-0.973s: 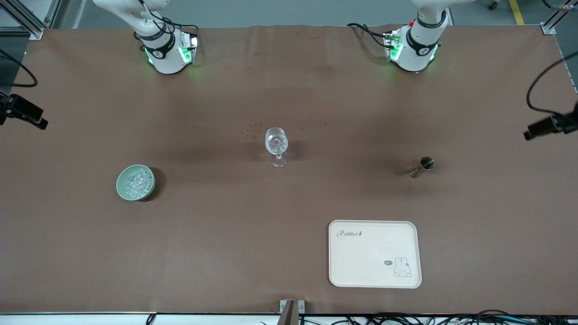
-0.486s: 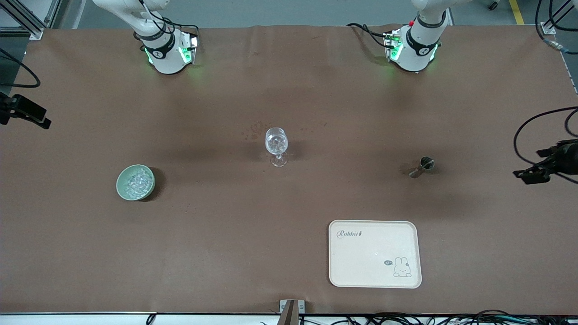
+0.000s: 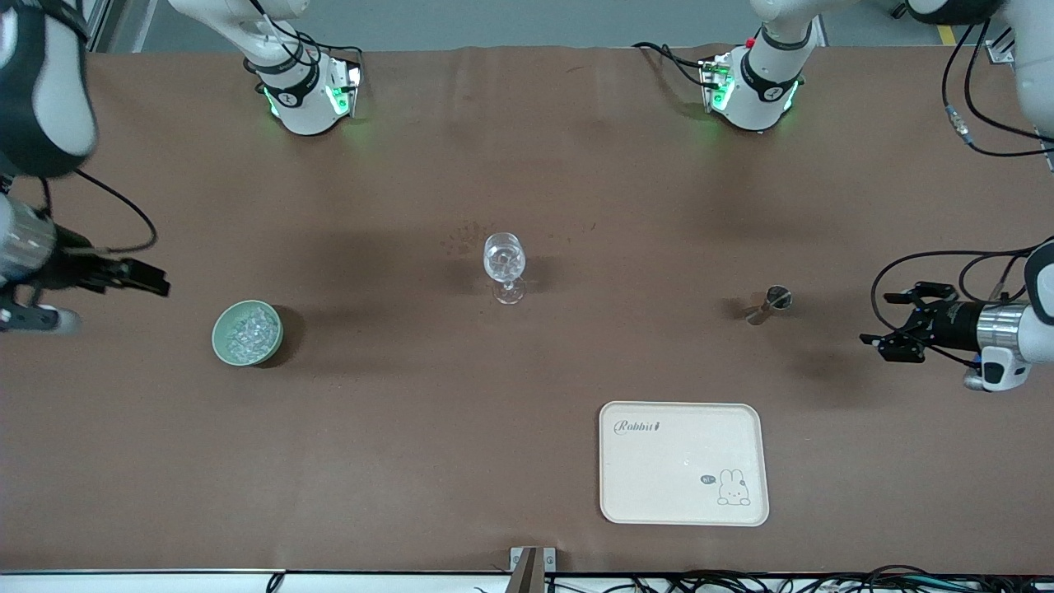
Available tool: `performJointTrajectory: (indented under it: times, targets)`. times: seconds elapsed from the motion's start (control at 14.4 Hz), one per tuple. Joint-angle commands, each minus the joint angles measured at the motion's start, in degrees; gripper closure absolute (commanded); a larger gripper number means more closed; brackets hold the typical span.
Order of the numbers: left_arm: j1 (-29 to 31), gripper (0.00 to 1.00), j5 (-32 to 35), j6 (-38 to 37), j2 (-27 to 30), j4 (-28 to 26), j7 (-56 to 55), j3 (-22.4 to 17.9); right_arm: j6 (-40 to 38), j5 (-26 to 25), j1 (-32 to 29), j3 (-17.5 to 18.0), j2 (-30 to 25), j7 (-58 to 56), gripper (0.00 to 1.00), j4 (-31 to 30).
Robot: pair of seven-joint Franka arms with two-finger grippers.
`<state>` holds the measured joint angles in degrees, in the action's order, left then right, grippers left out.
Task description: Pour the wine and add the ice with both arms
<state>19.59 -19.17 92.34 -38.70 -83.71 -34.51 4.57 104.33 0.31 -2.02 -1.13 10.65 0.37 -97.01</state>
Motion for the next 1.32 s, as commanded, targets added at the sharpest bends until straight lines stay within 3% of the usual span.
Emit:
performJointTrajectory:
  times: [0.0,0.35,0.63,1.04,1.25]
  targets:
    - [0.5,0.0,-4.1,-1.5,-4.3,1.9,-1.2,0.3,12.3,1.0,0.1,0.3,-1.1,-1.3,0.0,-11.8]
    - [0.0,0.0,-11.2,-5.8,-9.5,1.1,-3.7,0.4,26.3,0.9,0.5,0.3,5.2,-5.0,0.0,-19.3]
    - [-0.4,0.0,-14.8,-7.2,-10.2,-1.8,-2.7,1.5,36.6,0.9,0.9,0.3,6.3,-7.2,0.02,-26.4]
    - [-0.4,0.01,-17.6,-7.4,-11.4,-3.4,-1.5,2.6,37.3,0.3,1.2,0.2,8.9,-7.7,0.34,-26.5]
    - [-0.4,0.12,-18.0,-7.4,-12.4,-3.3,1.3,2.6,37.4,0.1,1.1,0.2,10.1,-7.7,0.42,-26.4]
